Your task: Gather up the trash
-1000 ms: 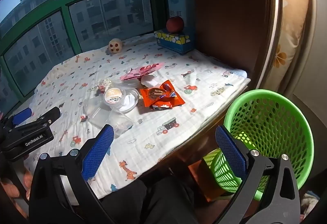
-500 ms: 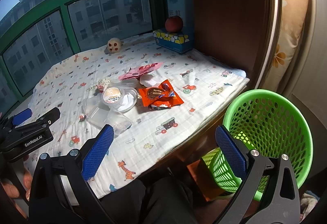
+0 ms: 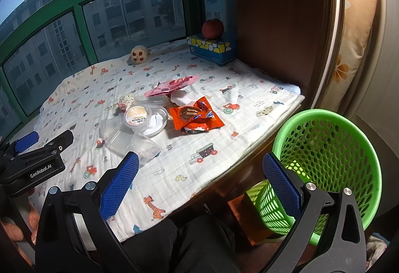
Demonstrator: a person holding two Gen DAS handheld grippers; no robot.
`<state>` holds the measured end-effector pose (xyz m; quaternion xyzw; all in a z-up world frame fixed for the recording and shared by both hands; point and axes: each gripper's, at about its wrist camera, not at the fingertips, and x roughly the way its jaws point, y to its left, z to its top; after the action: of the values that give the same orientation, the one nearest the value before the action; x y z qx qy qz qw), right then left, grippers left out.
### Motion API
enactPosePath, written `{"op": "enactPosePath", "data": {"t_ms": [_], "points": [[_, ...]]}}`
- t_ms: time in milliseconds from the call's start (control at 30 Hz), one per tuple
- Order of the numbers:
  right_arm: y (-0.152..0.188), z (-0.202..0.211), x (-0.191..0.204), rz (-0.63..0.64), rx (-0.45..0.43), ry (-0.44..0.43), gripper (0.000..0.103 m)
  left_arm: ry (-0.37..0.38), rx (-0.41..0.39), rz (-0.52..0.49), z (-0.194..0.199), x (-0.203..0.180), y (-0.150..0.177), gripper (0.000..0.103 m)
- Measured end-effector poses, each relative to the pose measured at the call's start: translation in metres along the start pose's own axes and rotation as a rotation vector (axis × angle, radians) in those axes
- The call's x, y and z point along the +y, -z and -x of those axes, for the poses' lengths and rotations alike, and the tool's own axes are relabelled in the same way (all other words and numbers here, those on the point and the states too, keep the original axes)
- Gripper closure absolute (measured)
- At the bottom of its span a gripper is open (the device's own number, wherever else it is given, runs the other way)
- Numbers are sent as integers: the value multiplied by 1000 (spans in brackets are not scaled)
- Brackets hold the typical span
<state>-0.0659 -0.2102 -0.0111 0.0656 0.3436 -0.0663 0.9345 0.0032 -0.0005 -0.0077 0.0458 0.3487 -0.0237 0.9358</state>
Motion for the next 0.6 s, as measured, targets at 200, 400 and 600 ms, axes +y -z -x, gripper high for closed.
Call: {"op": "enactPosePath", "data": {"t_ms": [200,400,600], "points": [[1,-1,0,-1,3,1,5,0,1,2,0,0,0,6],[-2,-3,-1,-4,7,5,5,4,3,1,-2,0,-1,6],[-2,-4,-2,-4,9,4,5,3,4,1,-3,0,-1,6]]}}
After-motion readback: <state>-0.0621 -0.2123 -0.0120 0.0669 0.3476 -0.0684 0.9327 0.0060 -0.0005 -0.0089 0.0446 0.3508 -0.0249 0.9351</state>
